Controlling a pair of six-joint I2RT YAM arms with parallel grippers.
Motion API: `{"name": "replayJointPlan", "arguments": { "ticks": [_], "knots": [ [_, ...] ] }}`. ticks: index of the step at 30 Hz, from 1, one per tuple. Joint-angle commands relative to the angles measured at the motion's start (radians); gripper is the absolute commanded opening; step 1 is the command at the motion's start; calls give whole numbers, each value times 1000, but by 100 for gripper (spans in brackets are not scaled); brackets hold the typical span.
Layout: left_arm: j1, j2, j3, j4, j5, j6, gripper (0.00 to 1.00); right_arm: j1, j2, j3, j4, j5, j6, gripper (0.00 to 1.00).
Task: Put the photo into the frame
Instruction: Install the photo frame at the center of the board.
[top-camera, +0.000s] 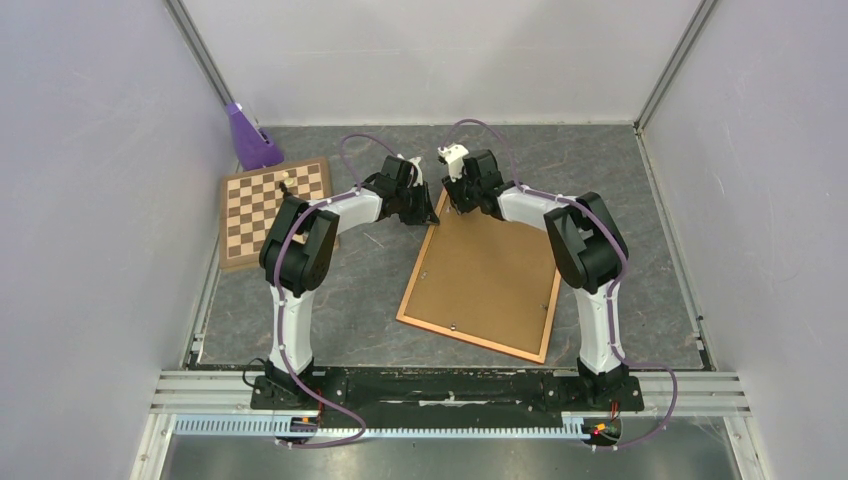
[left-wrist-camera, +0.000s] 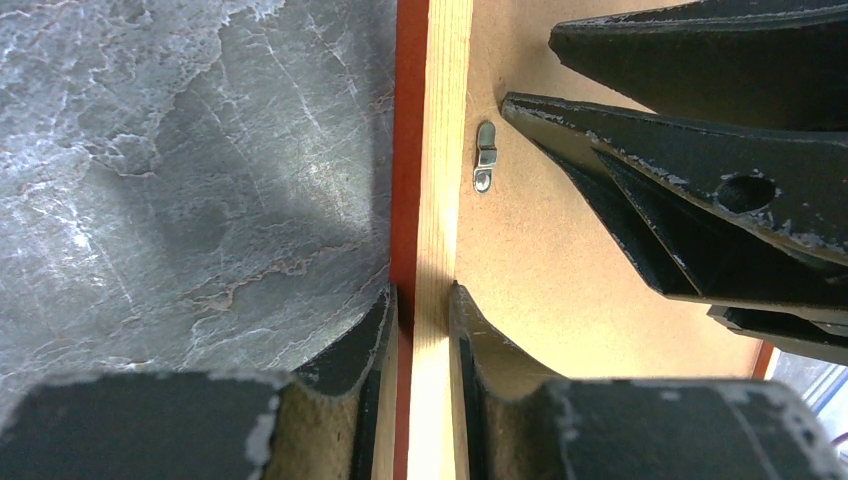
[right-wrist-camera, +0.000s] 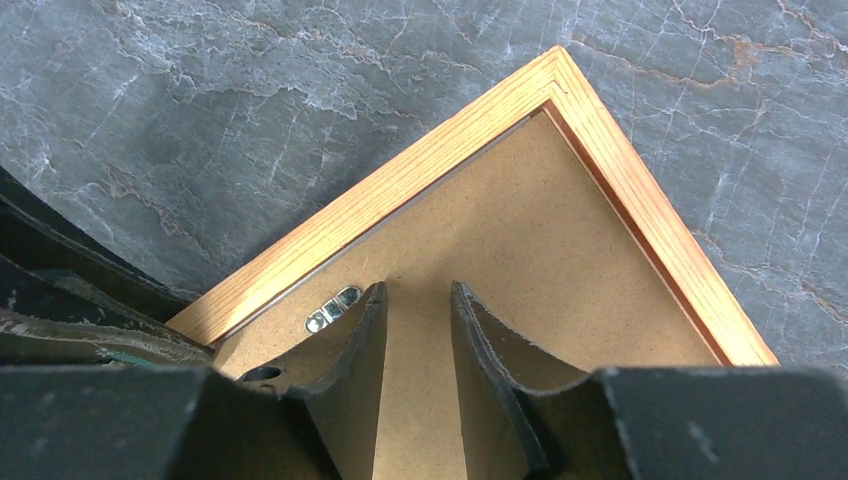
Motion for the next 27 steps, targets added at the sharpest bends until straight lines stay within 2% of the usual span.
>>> {"name": "replayJointPlan", "arguments": {
  "ticks": [1,12,27],
  "knots": [
    [8,-6,-29,-58,5,-11,2,-3,-33,-34,-2,28,-23,32],
    [11,-4,-19,-58,7,-9,2,9,-61,-104,-2,-21,5,32],
    [26,-8,-31,-57,5,-7,2,50,4,-46,-2,11,-7,32]
  ]
}}
